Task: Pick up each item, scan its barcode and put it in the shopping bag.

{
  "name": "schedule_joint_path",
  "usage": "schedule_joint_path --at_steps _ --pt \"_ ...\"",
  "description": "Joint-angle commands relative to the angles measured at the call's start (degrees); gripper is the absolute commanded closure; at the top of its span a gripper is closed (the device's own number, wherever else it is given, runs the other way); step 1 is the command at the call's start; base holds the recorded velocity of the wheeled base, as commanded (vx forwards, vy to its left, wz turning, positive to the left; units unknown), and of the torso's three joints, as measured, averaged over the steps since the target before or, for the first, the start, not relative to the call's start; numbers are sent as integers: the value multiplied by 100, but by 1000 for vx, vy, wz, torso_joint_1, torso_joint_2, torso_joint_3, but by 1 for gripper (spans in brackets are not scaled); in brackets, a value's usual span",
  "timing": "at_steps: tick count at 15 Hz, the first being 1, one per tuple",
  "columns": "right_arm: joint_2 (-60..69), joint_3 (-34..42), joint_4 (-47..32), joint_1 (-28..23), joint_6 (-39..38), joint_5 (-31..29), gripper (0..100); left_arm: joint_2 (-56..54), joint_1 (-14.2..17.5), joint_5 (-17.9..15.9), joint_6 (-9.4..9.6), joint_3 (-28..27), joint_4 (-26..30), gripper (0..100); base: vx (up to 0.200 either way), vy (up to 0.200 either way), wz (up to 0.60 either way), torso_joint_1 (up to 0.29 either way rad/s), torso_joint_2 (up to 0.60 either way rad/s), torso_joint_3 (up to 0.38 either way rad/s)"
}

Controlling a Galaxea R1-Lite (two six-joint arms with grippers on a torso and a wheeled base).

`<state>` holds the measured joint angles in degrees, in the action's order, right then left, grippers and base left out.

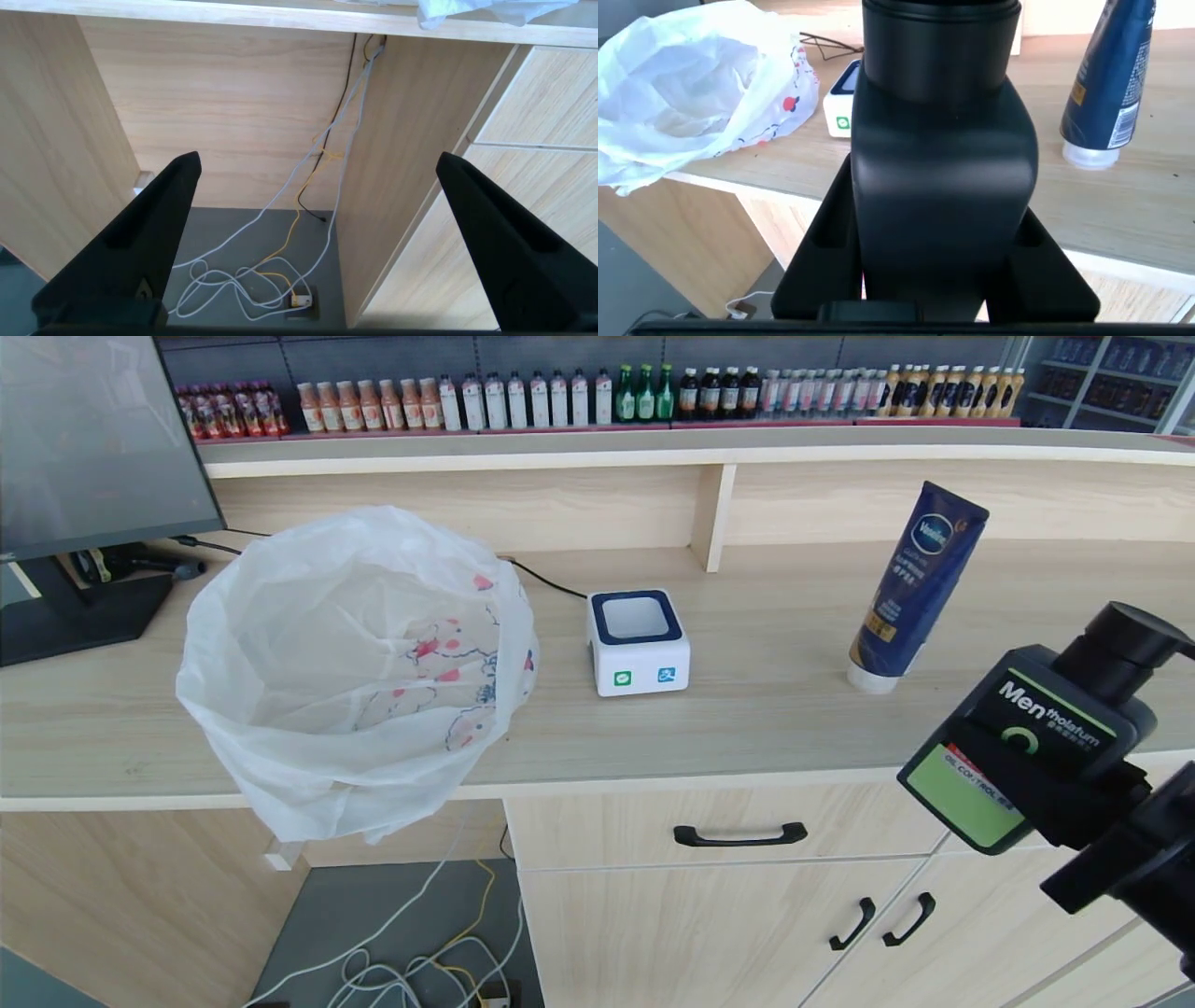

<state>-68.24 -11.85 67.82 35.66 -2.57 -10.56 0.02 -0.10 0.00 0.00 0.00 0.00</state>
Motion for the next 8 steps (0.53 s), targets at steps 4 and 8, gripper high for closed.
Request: schedule_joint_path --at_steps 4,8 --pt "171 16 4 3 11 10 100 -2 1 0 0 0 0 0 0 0 0 0 0 0" --pt "66 -89 4 11 240 45 100 -2 1 0 0 0 0 0 0 0 0 0 0 0"
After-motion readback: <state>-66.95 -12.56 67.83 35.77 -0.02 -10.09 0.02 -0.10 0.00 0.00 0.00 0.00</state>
